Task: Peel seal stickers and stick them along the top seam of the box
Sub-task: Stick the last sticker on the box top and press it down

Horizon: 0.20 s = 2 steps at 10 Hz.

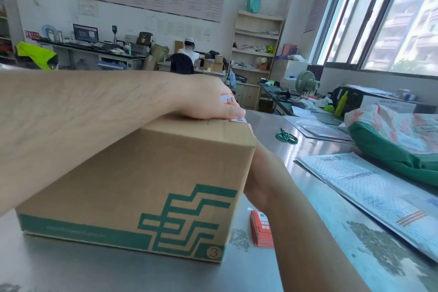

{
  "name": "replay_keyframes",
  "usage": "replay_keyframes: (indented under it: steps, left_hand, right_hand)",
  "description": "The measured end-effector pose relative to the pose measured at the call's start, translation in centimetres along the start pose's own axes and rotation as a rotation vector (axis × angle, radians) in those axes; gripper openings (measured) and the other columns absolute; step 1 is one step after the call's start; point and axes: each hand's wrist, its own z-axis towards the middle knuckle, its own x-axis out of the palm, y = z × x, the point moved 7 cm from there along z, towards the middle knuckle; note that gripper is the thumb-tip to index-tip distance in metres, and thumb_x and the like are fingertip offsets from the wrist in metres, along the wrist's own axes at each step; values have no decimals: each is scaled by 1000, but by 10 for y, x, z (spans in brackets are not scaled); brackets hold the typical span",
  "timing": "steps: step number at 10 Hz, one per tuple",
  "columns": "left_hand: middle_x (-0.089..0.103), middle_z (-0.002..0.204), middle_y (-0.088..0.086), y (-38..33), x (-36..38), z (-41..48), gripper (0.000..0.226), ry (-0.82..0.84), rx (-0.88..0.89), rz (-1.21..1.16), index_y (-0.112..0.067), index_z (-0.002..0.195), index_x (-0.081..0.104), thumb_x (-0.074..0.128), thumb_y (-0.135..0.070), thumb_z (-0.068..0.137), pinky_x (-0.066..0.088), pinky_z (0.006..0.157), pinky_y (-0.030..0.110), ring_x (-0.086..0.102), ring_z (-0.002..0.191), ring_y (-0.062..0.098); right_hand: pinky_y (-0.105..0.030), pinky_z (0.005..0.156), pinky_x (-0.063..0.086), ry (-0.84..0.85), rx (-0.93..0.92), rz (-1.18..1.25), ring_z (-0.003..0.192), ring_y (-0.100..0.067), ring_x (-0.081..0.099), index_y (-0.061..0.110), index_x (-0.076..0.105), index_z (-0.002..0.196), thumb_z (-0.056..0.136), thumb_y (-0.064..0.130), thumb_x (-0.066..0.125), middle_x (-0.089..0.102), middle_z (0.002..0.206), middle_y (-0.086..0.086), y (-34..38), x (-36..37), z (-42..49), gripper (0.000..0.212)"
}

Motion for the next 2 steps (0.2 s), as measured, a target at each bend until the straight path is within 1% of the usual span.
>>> replay_keyframes:
  steps: [1,2]
  left_hand:
    - [68,110,-12,-3,0,-3,42,-17,3,25,-39,116,66,46,-65,90,47,97,35,62,102,11]
    - [70,108,-17,1,2,-4,48,43,-3,9,-42,112,67,47,-75,83,47,98,37,64,102,8]
  right_hand:
    - [-47,99,47,-60,65,-46,95,-23,57,11,74,113,55,81,73,68,124,-6,10,1,11,91]
    - [-59,107,39,-56,134,-57,126,-27,56,15,69,121,30,91,72,57,136,-16,15,13,23,119]
